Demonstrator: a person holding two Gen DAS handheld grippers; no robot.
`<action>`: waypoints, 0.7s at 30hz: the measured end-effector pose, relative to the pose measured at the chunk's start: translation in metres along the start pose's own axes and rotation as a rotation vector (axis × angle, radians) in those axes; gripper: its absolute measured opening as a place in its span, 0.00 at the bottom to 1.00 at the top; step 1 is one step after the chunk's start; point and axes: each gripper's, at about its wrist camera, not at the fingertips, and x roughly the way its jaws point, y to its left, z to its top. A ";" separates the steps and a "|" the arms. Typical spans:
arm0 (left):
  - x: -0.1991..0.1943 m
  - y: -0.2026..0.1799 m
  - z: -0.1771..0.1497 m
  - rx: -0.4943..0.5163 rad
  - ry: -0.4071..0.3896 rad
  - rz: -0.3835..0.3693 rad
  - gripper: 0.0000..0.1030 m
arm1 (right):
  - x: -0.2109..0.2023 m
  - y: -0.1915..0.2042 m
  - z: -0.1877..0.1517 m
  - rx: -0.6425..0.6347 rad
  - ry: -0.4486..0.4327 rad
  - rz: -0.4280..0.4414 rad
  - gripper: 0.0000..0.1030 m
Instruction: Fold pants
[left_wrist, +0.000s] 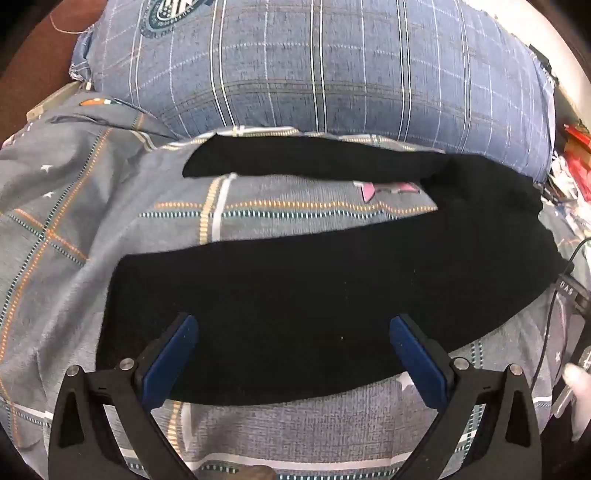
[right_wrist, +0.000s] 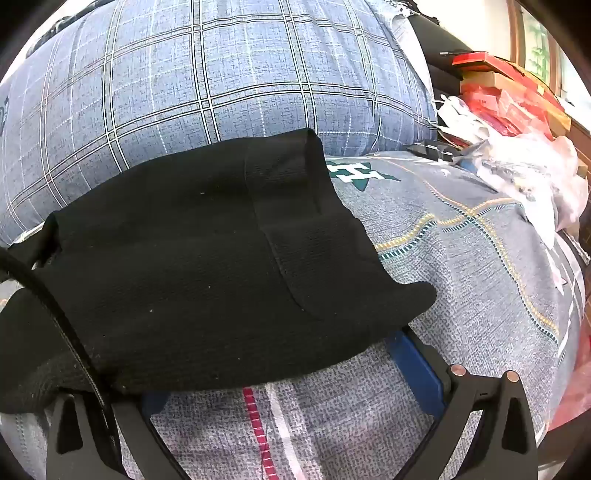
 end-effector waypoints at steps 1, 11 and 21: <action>0.006 0.002 0.007 -0.003 0.024 -0.003 1.00 | -0.001 -0.009 0.003 0.009 0.002 0.008 1.00; 0.006 0.014 0.022 0.008 0.107 -0.025 1.00 | -0.001 -0.013 0.005 0.018 0.009 0.020 1.00; -0.002 0.014 0.009 0.027 0.049 -0.033 1.00 | -0.001 -0.015 0.007 0.014 0.019 0.040 1.00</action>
